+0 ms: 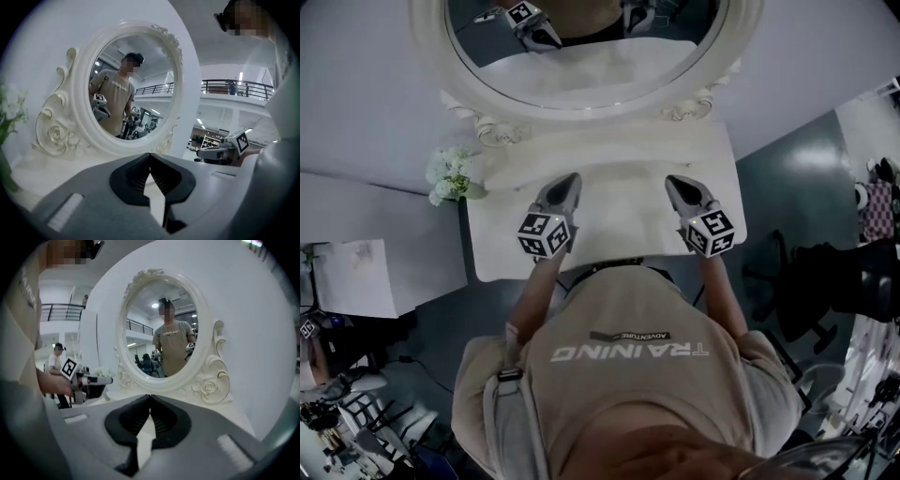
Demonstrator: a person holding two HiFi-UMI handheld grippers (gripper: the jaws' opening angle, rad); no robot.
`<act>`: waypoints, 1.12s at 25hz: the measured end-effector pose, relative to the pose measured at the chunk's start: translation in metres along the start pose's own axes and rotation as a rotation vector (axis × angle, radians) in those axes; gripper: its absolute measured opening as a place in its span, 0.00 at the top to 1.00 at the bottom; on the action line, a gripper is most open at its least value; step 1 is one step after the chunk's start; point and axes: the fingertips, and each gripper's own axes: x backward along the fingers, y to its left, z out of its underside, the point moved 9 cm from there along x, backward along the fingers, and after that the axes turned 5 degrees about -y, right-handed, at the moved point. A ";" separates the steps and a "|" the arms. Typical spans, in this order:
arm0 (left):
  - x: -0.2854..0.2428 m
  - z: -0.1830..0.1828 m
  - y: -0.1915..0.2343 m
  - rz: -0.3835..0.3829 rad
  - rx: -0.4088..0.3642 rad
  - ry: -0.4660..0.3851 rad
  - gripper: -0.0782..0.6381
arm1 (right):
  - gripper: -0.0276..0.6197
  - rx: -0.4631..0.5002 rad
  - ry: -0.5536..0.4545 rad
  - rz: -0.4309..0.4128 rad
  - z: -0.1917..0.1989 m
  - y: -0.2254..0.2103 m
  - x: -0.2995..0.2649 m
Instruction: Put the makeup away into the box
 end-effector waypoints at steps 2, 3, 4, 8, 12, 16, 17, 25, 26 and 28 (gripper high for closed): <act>0.001 -0.020 -0.011 -0.024 -0.033 -0.058 0.88 | 0.95 -0.033 -0.070 -0.025 -0.023 -0.004 0.008; 0.001 -0.029 -0.017 -0.032 -0.040 -0.079 0.88 | 0.95 -0.022 -0.096 -0.032 -0.035 -0.005 0.010; 0.002 -0.037 -0.023 -0.035 -0.044 -0.096 0.88 | 0.95 -0.004 -0.116 -0.037 -0.045 -0.005 0.011; 0.005 -0.064 -0.049 -0.045 -0.083 -0.137 0.88 | 0.95 0.034 -0.181 -0.029 -0.065 0.002 0.019; 0.006 -0.083 -0.070 -0.046 -0.213 -0.183 0.88 | 0.95 0.110 -0.187 0.019 -0.065 0.009 0.025; 0.007 -0.073 -0.083 -0.037 -0.289 -0.124 0.88 | 0.95 0.076 -0.190 -0.013 -0.055 0.013 0.033; 0.006 -0.068 -0.084 -0.025 -0.260 -0.108 0.88 | 0.95 0.076 -0.181 -0.020 -0.053 0.013 0.035; 0.018 -0.052 -0.083 -0.005 -0.195 -0.066 0.88 | 0.95 0.064 -0.095 -0.055 -0.045 0.024 0.032; 0.018 -0.052 -0.081 -0.007 -0.194 -0.067 0.88 | 0.95 0.070 -0.095 -0.065 -0.047 0.026 0.030; 0.019 -0.052 -0.078 -0.004 -0.187 -0.067 0.88 | 0.95 0.088 -0.095 -0.078 -0.049 0.031 0.025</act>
